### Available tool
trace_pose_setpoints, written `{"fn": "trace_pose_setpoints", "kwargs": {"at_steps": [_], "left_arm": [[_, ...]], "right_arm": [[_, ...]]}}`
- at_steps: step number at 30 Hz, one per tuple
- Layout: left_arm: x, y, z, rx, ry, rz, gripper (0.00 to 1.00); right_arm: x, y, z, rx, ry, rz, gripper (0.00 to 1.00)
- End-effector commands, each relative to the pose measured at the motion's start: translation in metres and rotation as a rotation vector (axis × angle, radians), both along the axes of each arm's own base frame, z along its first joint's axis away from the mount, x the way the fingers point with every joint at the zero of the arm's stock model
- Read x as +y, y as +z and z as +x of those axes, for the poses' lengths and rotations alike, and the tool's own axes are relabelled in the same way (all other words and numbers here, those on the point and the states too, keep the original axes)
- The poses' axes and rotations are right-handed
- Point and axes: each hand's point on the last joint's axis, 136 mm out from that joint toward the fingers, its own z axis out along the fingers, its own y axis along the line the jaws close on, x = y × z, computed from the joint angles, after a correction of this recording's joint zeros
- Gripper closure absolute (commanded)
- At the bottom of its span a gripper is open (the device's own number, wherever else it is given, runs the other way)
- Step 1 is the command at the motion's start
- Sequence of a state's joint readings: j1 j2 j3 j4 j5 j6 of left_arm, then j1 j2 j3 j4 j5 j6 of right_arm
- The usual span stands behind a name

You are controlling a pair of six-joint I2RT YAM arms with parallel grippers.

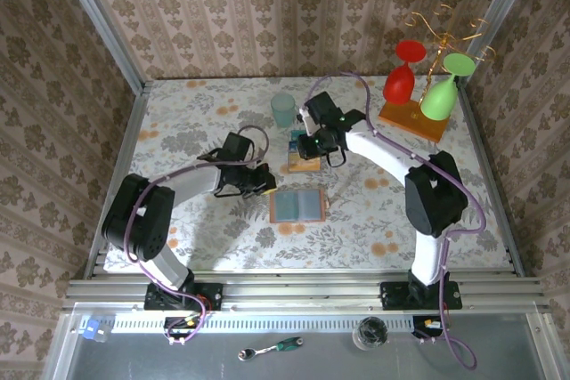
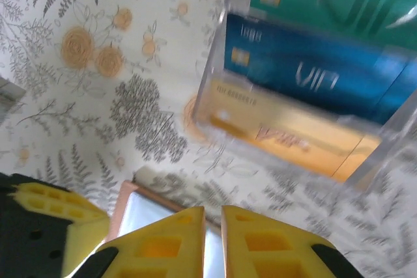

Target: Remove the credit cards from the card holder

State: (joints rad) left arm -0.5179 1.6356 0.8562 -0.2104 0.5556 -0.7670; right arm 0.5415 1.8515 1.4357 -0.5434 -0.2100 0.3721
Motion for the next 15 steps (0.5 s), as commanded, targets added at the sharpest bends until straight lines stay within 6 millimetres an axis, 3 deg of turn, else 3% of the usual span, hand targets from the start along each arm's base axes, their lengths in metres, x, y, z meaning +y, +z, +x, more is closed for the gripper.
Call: {"fn": "trace_pose_setpoints", "kwargs": {"at_steps": [1, 8, 15], "left_arm": [[0.0, -0.001, -0.009, 0.001, 0.01, -0.006, 0.99], [0.007, -0.012, -0.022, 0.013, 0.019, 0.015, 1.0], [0.011, -0.02, -0.027, 0.015, 0.021, 0.04, 1.0]], "right_arm": [[0.015, 0.01, -0.015, 0.083, -0.105, 0.163, 0.87], [0.027, -0.016, -0.049, 0.202, -0.075, 0.2, 0.87], [0.035, -0.029, -0.067, 0.263, -0.061, 0.217, 0.78]]}}
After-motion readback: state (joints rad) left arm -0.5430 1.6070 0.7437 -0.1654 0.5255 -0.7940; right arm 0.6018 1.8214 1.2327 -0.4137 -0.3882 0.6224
